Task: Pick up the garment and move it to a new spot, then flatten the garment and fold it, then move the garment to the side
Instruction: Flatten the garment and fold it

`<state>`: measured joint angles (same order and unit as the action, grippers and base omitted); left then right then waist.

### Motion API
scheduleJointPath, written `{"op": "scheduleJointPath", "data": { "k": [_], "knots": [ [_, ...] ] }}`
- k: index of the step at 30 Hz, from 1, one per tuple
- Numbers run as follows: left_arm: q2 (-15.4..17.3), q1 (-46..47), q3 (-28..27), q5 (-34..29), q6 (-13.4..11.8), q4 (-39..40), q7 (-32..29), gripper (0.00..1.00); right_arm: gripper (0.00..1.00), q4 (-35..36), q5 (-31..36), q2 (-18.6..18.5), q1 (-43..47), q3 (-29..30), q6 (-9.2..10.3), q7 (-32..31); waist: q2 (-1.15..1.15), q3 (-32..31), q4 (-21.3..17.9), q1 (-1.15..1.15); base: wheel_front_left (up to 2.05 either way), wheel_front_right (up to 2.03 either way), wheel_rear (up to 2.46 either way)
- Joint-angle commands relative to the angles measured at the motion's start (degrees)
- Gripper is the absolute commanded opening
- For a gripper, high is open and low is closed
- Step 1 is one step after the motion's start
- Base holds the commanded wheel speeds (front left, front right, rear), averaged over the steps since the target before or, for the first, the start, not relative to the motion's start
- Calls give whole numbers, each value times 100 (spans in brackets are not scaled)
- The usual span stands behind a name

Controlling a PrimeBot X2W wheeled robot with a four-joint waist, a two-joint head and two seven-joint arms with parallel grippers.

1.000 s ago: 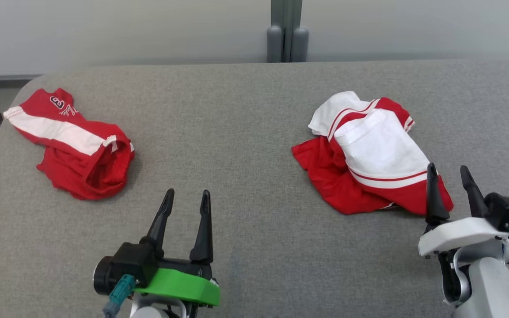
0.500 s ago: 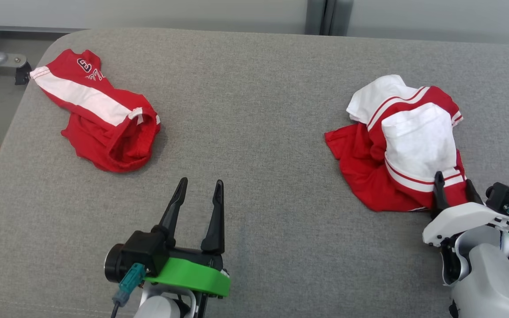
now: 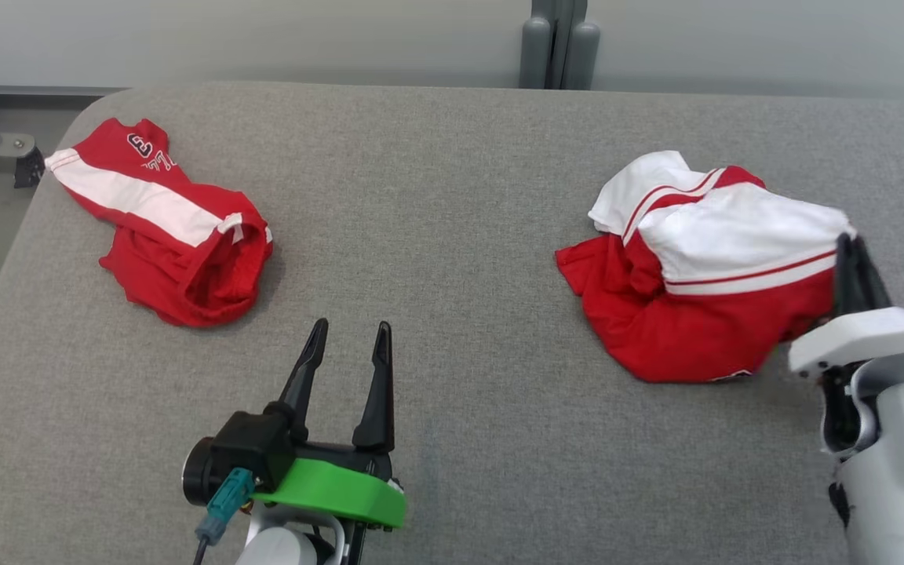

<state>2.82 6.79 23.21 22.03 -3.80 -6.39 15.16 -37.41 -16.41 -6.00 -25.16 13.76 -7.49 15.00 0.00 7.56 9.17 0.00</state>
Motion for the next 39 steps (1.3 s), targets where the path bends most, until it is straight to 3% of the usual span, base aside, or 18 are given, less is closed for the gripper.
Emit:
{"op": "scheduleJointPath", "data": {
  "k": [1,10,15,20,27,33,37,38,39],
  "knots": [
    [14,-61,-26,46,11,-13,-2,100,0,273,52,-85,9,112,0,20,0,-146,-55,0,0,0,0],
    [14,-253,-83,107,72,-62,-2,100,0,2439,744,-608,-120,480,0,23,0,-539,-31,0,0,0,0],
    [14,-366,-95,119,100,-41,-2,100,0,3664,1209,-1043,-242,153,0,22,0,-714,120,0,0,0,0],
    [13,-441,-63,110,126,-32,-2,100,0,4335,1379,-1268,-399,-356,3,5,0,-768,352,0,0,0,0],
    [16,-317,55,129,131,4,-2,100,0,3697,1356,-1312,-824,-1414,2,-111,0,-548,702,0,0,0,0],
    [15,-87,243,233,63,87,-2,100,0,2087,1354,-1479,-1541,-2415,3,-67,0,-59,1027,0,0,0,0],
    [15,57,389,374,-36,136,-2,100,0,854,1208,-1391,-2024,-2959,3,-53,0,200,1208,0,0,0,0],
    [15,94,414,401,-46,141,-2,100,8,487,1313,-1424,-2152,-3089,3,-76,0,249,1244,0,0,0,0],
    [14,118,436,423,-64,142,-1,100,98,177,1371,-1411,-2246,-3151,4,-126,0,274,1266,0,0,0,0]
  ]
}}
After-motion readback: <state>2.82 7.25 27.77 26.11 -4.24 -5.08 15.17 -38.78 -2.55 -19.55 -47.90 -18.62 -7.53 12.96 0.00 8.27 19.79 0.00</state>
